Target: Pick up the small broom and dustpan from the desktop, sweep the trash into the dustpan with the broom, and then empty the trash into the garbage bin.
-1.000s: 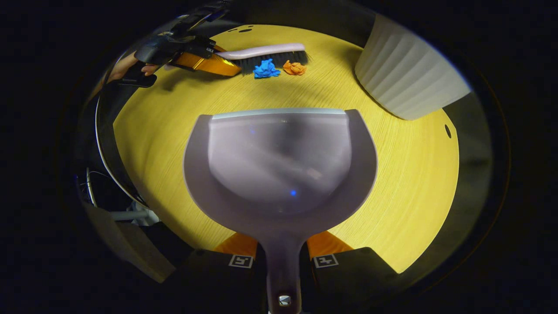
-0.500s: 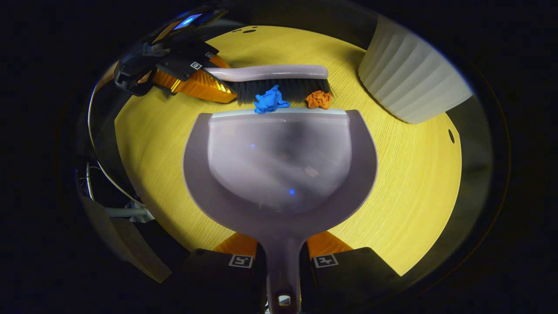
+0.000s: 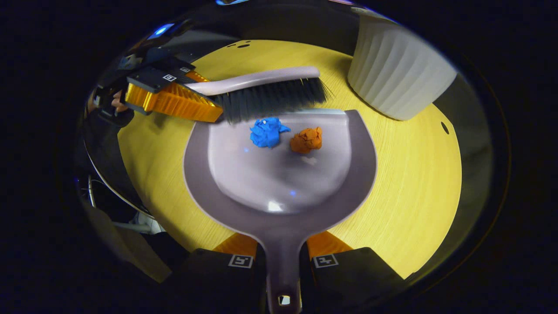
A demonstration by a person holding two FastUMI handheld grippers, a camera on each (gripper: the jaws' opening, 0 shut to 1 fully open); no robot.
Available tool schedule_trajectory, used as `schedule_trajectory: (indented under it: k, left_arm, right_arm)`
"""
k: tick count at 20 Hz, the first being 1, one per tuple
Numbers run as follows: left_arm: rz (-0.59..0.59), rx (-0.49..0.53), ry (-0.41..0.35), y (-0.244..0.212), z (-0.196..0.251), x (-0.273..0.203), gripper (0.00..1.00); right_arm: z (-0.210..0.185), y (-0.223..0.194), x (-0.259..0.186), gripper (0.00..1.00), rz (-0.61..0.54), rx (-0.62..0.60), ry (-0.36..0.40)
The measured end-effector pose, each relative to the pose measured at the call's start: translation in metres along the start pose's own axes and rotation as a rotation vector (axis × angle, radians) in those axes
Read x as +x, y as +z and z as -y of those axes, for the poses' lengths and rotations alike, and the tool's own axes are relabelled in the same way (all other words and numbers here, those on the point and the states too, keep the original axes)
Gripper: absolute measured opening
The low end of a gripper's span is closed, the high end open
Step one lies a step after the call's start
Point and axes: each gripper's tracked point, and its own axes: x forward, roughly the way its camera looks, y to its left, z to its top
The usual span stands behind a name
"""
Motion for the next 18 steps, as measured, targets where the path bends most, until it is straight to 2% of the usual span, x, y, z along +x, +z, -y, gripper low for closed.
schedule_trajectory:
  k: [1, 2, 5, 6, 8, 9, 10, 11, 12, 14, 15, 17, 18]
  left_arm:
    - [0.037, -0.022, 0.019, 0.0, 0.0, -0.016, 0.27]
    - [0.073, -0.044, 0.043, 0.003, -0.002, -0.03, 0.27]
    - [0.145, -0.097, 0.176, 0.003, -0.02, -0.07, 0.27]
    - [0.157, -0.112, 0.217, -0.002, -0.025, -0.078, 0.27]
    - [0.169, -0.148, 0.269, -0.012, -0.026, -0.09, 0.27]
    - [0.173, -0.166, 0.276, -0.015, -0.024, -0.094, 0.27]
    - [0.171, -0.18, 0.284, -0.019, -0.025, -0.098, 0.27]
    - [0.162, -0.193, 0.29, -0.021, -0.026, -0.097, 0.27]
    - [0.155, -0.201, 0.294, -0.021, -0.025, -0.095, 0.27]
    - [0.149, -0.228, 0.277, -0.024, -0.021, -0.091, 0.27]
    - [0.147, -0.244, 0.268, -0.029, -0.015, -0.088, 0.3]
    - [0.141, -0.263, 0.255, -0.039, -0.006, -0.082, 0.27]
    - [0.139, -0.265, 0.253, -0.042, -0.004, -0.079, 0.27]
  right_arm:
    - [-0.001, -0.001, -0.004, 0.42, 0.005, 0.024, 0.007]
    - [-0.002, -0.002, -0.01, 0.35, 0.008, 0.051, 0.013]
    - [-0.001, -0.001, -0.031, 0.35, 0.002, 0.11, -0.014]
    - [0.004, 0.0, -0.043, 0.42, 0.002, 0.136, -0.02]
    - [0.019, 0.002, -0.067, 0.28, 0.0, 0.176, -0.046]
    - [0.035, 0.006, -0.089, 0.28, 0.004, 0.187, -0.073]
    - [0.049, 0.011, -0.109, 0.35, 0.005, 0.196, -0.099]
    - [0.064, 0.017, -0.128, 0.28, 0.004, 0.207, -0.124]
    - [0.08, 0.025, -0.146, 0.35, 0.007, 0.219, -0.146]
    - [0.108, 0.048, -0.18, 0.35, 0.031, 0.245, -0.168]
    - [0.123, 0.054, -0.197, 0.35, 0.04, 0.25, -0.187]
    - [0.168, 0.065, -0.232, 0.35, 0.052, 0.238, -0.249]
    - [0.181, 0.084, -0.235, 0.35, 0.051, 0.236, -0.271]
